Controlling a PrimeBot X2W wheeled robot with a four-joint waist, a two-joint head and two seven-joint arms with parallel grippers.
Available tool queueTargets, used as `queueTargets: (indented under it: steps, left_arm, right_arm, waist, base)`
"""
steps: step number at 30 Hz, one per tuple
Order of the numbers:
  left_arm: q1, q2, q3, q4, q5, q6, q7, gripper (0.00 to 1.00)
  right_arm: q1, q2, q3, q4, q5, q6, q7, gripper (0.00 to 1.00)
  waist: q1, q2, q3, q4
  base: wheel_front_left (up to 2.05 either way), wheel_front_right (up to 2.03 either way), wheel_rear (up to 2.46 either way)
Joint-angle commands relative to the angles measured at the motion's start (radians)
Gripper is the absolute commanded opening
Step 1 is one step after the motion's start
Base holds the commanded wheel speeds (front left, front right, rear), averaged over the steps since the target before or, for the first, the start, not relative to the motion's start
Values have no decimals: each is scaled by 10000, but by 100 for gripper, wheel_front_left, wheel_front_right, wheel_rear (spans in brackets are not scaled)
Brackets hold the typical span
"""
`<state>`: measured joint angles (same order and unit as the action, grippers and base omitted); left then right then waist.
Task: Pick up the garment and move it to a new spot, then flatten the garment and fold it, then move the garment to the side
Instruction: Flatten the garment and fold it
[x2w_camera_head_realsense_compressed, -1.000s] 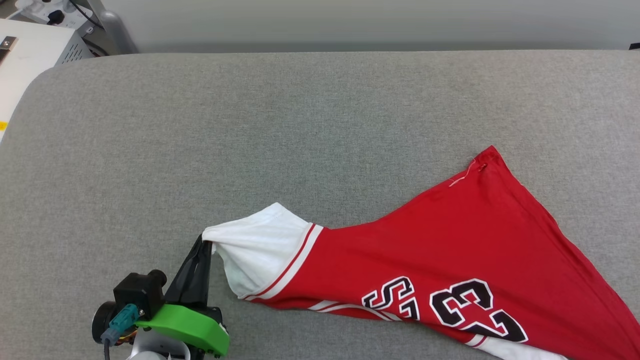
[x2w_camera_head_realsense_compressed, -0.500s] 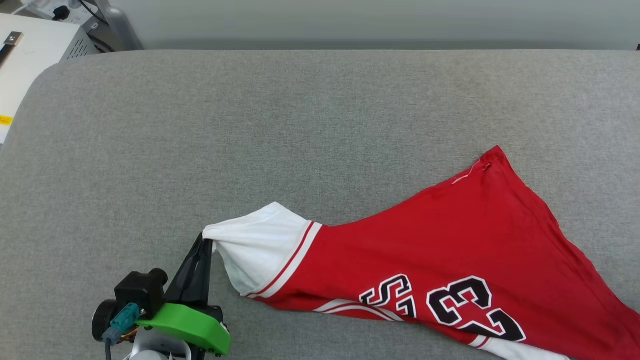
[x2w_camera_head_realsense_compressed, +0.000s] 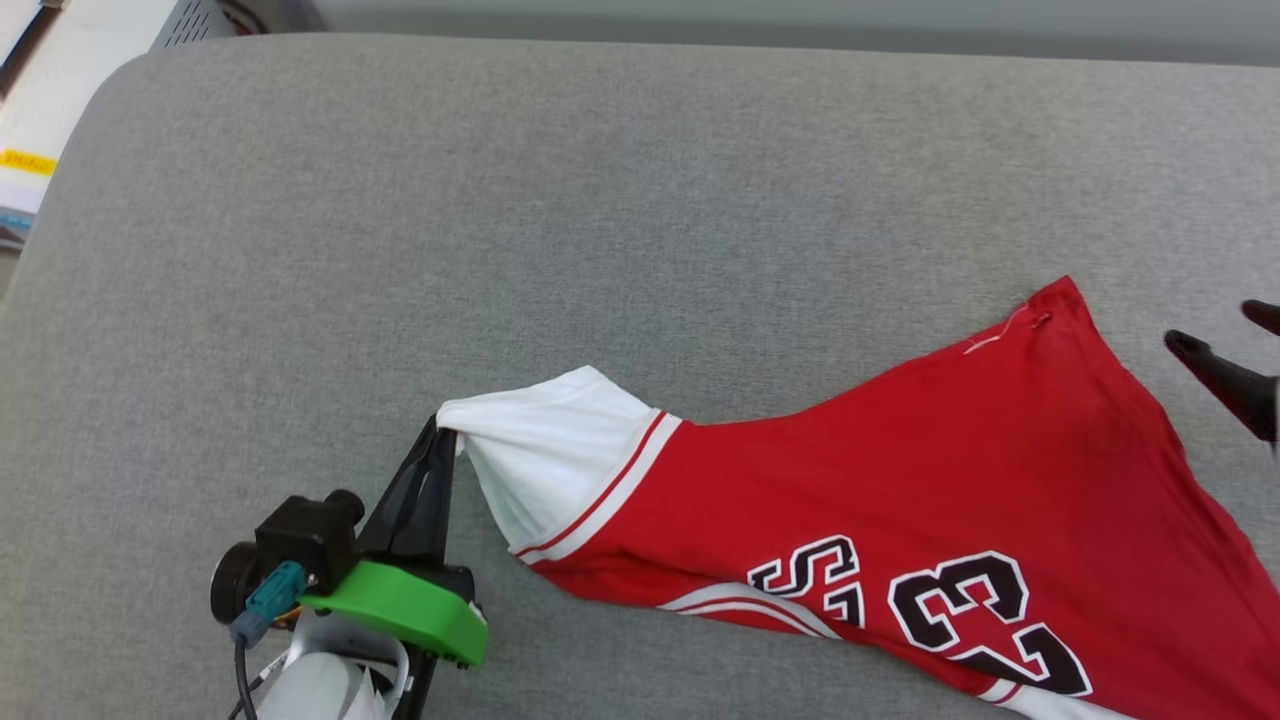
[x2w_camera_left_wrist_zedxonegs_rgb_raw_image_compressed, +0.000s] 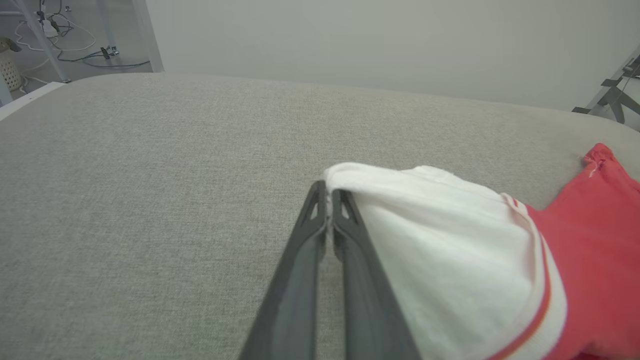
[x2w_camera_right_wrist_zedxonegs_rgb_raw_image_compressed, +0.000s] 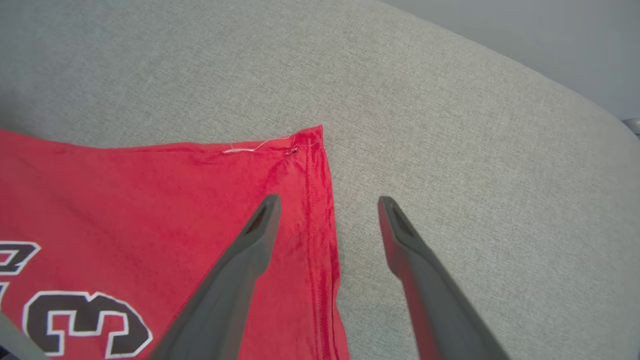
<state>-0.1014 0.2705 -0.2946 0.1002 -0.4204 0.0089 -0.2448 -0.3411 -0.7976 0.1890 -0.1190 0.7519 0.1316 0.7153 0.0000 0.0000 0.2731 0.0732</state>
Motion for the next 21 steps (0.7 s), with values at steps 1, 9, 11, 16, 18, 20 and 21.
queueTargets:
  steps: [1,9,11,16,18,20,21]
  left_arm:
    - [-235,-74,-36,5,73,-49,-25,0]
    - [-633,-239,-191,38,172,-130,-81,0]
    - [-735,-282,-228,47,196,-162,-94,0]
    - [-941,-374,-253,63,248,-203,-123,0]
    - [-987,-404,-253,89,264,-214,-132,0]
    - [-1020,-434,-258,114,281,-228,-140,0]
    - [-1036,-449,-264,129,289,-238,-143,0]
  right_arm:
    - [-499,86,326,290,-121,-9,231,100]
    - [-2461,651,1849,2489,-278,-9,780,100]
    - [-2798,727,2112,3045,-306,-9,702,100]
    - [-3328,1051,2730,4266,-147,-9,321,100]
    - [-3393,1079,3120,4674,-221,-9,243,100]
    - [-3356,1073,3575,5056,-245,-9,247,100]
    - [-3320,1049,3789,5181,-239,-9,252,100]
  waist:
    - [0,0,250,245]
    - [0,0,778,636]
    - [0,0,912,735]
    - [0,0,1202,894]
    - [0,0,1263,913]
    - [0,0,1308,925]
    - [0,0,1315,935]
  base:
    - [0,0,0]
    - [0,0,0]
    - [0,0,0]
    - [0,0,0]
    - [0,0,0]
    - [0,0,0]
    - [0,0,0]
